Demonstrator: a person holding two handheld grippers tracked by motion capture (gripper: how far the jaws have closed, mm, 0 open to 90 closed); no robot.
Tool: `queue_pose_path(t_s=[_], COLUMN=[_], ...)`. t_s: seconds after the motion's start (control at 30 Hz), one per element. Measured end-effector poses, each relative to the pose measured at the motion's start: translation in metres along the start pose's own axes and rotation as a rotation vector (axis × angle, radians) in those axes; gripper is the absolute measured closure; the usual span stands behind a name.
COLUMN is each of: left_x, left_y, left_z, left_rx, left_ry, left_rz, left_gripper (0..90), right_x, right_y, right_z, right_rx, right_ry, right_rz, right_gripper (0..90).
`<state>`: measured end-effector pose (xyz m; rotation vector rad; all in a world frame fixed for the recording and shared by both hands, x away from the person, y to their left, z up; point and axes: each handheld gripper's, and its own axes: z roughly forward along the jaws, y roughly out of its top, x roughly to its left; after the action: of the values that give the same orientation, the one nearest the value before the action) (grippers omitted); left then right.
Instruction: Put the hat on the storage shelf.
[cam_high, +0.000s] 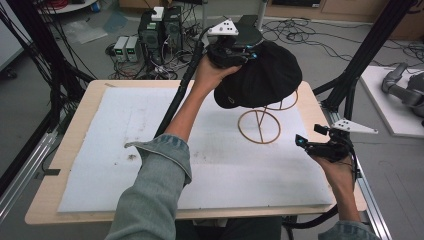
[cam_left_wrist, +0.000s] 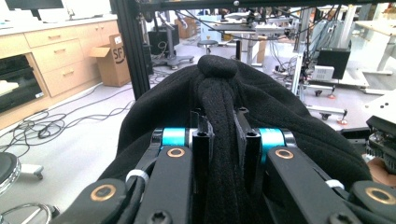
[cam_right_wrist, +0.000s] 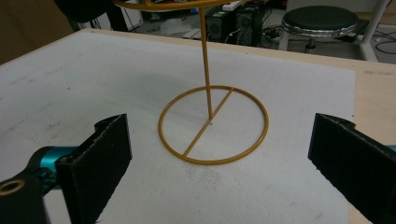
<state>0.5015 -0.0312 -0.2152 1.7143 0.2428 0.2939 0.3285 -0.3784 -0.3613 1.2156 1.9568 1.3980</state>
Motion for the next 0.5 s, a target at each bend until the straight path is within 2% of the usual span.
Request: queue_pose_path(t_s=[0.5], left_x=[-0.005], left_y=[-0.012], left_z=[0.024], left_rx=[0.042], left_ry=[-0.03], left_rz=[-0.009], left_gripper=[79.4], right_x=[0.0], right_y=[0.0], right_z=[-0.001], right_rx=[-0.006], right_ry=[0.0], right_rz=[0.0], right_gripper=[5.7])
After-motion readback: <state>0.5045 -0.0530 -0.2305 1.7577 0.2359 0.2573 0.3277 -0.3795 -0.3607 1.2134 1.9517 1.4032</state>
